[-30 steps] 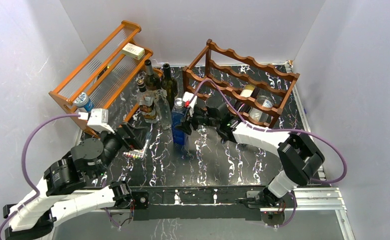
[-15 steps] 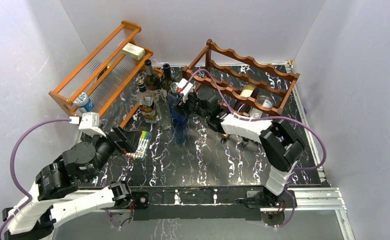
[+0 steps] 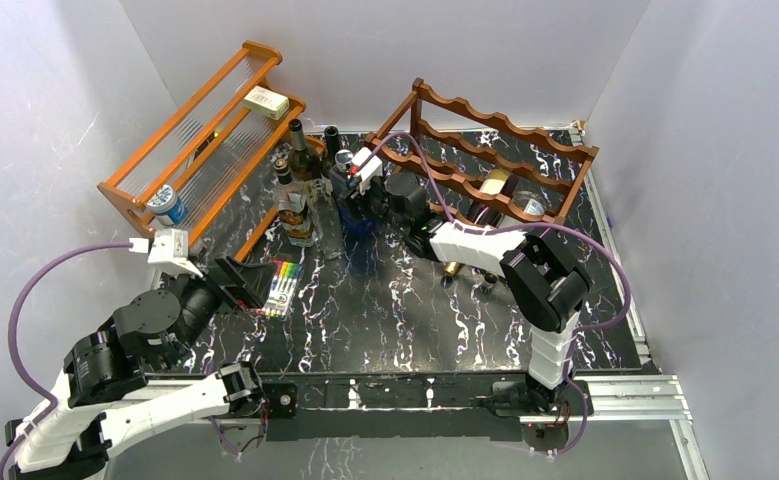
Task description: Take the wine bottle off the wine rack
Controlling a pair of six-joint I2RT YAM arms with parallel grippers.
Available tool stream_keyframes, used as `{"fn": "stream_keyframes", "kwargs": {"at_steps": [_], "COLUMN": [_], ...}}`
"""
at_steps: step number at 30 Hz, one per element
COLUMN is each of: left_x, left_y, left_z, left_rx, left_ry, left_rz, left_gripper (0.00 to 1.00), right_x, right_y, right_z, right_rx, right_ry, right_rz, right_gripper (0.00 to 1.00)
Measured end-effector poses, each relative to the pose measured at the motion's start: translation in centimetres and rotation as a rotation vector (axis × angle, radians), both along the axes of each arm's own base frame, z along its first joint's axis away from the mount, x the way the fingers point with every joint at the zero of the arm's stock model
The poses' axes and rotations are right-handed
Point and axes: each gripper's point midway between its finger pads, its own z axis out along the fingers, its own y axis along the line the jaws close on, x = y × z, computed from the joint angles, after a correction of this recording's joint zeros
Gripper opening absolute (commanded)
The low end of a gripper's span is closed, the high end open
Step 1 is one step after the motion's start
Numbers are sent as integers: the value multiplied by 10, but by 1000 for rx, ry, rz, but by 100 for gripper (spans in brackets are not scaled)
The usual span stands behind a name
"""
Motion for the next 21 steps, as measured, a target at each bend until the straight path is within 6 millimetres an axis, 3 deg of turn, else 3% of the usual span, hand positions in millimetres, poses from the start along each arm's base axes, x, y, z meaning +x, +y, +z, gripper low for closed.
{"fn": "stream_keyframes", "kwargs": {"at_steps": [2,5,10,15,21], "left_x": [0,0,2,7,11], "left_y": [0,-1,-4,-12,-25], "left_z": [0,0,2,5,2], "left_rx": [1,2,6,20,40], "left_ry": [0,1,-9,-16,-3], "left_rz": [-1,-1,-4,-8,-26], "left_gripper": [98,98,98,98,98], "right_x": [1,2,3,5,6], "right_y": [-1,-2,-4,-8,-16], "right_z": [0,0,0,18,46], "right_rx": [1,1,-2,6,35], "right_ry": [2,2,-1,-48,-99], "right_rz": [-9,-19,-28,-38,-55], "right_gripper": [27,54,82,97,98]}}
